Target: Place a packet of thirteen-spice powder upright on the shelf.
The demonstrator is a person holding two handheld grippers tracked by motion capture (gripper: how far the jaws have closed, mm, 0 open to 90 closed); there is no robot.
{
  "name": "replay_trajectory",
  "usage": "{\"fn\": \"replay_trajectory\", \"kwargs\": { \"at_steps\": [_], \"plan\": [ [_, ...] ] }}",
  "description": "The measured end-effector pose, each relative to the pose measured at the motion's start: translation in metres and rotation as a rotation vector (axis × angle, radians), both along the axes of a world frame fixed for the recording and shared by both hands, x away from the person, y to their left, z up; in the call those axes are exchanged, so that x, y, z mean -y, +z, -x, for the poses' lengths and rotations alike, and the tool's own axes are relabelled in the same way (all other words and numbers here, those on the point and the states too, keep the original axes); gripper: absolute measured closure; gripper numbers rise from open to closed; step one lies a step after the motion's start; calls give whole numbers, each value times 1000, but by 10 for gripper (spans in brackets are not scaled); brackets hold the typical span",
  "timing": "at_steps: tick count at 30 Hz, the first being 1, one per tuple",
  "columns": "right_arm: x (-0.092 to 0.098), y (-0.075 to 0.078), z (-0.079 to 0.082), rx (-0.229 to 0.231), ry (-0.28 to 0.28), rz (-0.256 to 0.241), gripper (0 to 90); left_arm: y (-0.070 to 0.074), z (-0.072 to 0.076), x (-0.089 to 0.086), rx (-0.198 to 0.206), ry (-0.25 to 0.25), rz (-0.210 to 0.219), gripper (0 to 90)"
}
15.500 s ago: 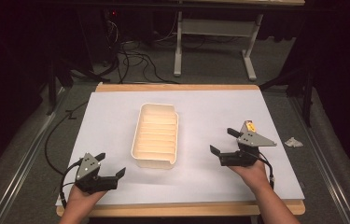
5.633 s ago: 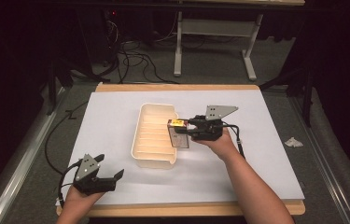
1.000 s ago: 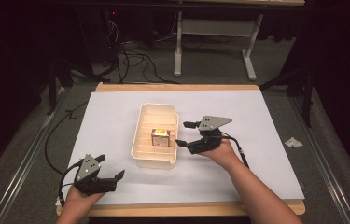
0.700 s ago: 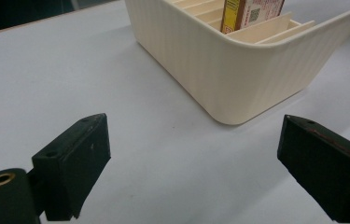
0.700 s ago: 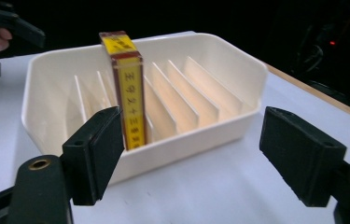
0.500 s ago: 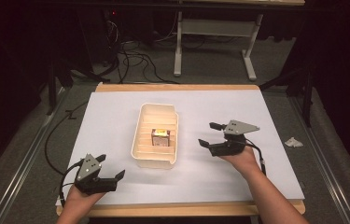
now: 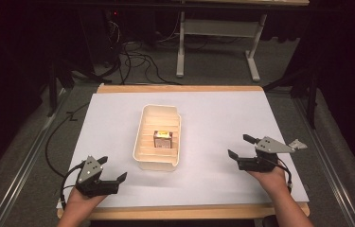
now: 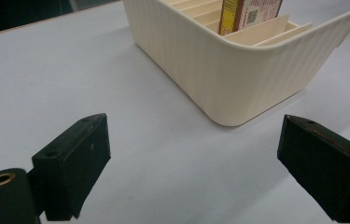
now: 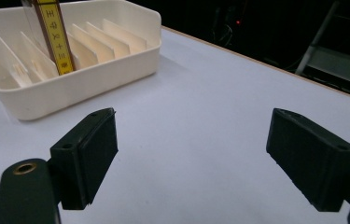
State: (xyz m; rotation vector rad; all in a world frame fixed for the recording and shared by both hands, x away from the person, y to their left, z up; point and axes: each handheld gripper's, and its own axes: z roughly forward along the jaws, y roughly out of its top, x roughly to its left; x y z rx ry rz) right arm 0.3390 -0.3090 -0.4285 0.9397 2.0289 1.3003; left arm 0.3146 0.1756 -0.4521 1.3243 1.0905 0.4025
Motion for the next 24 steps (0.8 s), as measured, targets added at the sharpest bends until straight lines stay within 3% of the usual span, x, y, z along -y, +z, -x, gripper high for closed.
{"fn": "replay_trajectory", "kwargs": {
  "at_steps": [4, 10, 13, 18, 24],
  "plan": [
    [8, -1, 11, 5, -24, 6, 162, 0, 0, 1, -1, 0, 2, 101],
    [22, -1, 30, 19, -58, -30, 159, -2, -2, 2, -4, 5, -2, 101],
    [22, -2, 28, 22, -55, -52, 157, -3, -2, 4, -7, 9, -4, 101],
    [19, -7, 24, 6, -23, -34, 157, -5, -2, 8, -7, 6, -17, 101],
    [22, -7, 23, 6, -26, -56, 159, -5, -2, 8, -8, 4, -16, 101]
  ]
}}
